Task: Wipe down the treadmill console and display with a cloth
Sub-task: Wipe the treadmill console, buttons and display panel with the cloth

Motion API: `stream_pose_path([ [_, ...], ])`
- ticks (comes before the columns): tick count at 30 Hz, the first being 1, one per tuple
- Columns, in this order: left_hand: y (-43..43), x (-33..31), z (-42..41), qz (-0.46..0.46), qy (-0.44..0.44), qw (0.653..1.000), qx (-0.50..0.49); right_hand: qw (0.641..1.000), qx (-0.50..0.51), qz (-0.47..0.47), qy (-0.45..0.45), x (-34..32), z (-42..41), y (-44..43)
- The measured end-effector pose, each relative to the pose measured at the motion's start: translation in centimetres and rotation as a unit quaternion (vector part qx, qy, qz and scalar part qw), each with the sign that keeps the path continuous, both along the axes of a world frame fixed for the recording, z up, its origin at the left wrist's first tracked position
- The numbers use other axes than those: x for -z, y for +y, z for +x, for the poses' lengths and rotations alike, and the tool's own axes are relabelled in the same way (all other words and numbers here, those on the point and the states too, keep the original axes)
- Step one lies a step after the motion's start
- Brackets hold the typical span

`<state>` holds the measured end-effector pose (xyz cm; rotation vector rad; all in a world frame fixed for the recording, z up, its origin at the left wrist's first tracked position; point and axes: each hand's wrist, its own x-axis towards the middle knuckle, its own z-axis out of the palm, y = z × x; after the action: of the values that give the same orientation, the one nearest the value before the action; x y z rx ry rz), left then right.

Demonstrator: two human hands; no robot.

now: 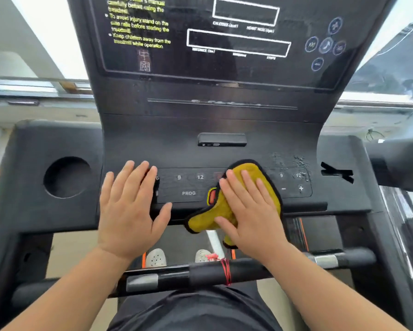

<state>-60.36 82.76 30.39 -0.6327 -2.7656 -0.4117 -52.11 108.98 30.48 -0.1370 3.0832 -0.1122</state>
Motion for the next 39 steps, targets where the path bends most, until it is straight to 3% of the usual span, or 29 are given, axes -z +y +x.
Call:
stream_pose_path([
  [4, 3.4, 0.1, -0.1, -0.027, 0.035, 0.999, -0.004, 0.994, 0.112, -0.001, -0.019, -0.5, 1.2, 6.8],
  [9, 6.7, 0.0, -0.1, -0.031, 0.05, 0.998, -0.011, 0.974, 0.218, 0.009, -0.057, -1.1, -3.8, 11.1],
  [11, 7.9, -0.2, -0.1, -0.035, 0.047, 0.998, -0.019, 0.982, 0.178, 0.014, -0.066, -1.3, -5.5, 10.3],
  [14, 9.0, -0.2, -0.1, -0.041, 0.034, 0.998, -0.044, 0.997, 0.037, 0.013, -0.06, -1.7, -5.2, 7.8],
  [19, 9.1, -0.1, -0.1, -0.053, 0.023, 0.996, -0.065, 0.991, -0.123, -0.005, -0.042, -1.1, -1.5, 9.1],
  [21, 9.1, -0.1, 0.0, -0.054, 0.028, 0.996, -0.069, 0.99, -0.132, 0.01, -0.045, -0.9, 0.3, 11.2],
  [24, 9.1, -0.1, 0.1, -0.05, 0.031, 0.996, -0.07, 0.995, -0.049, 0.052, -0.067, -1.1, 1.1, 14.0],
  [27, 9.2, -0.1, 0.0, -0.054, 0.031, 0.996, -0.069, 0.993, 0.064, 0.053, -0.081, -1.6, -1.6, 15.2],
  [31, 9.2, -0.1, 0.0, -0.055, 0.036, 0.996, -0.063, 0.989, 0.12, 0.042, -0.077, -2.2, -6.2, 13.4],
  [35, 9.3, -0.2, 0.0, -0.053, 0.033, 0.996, -0.06, 0.998, -0.021, 0.035, -0.055, -1.7, -6.0, 9.6],
  [39, 9.3, -0.1, -0.1, -0.049, 0.023, 0.997, -0.063, 0.986, -0.159, 0.015, -0.039, -1.1, -3.1, 11.2],
])
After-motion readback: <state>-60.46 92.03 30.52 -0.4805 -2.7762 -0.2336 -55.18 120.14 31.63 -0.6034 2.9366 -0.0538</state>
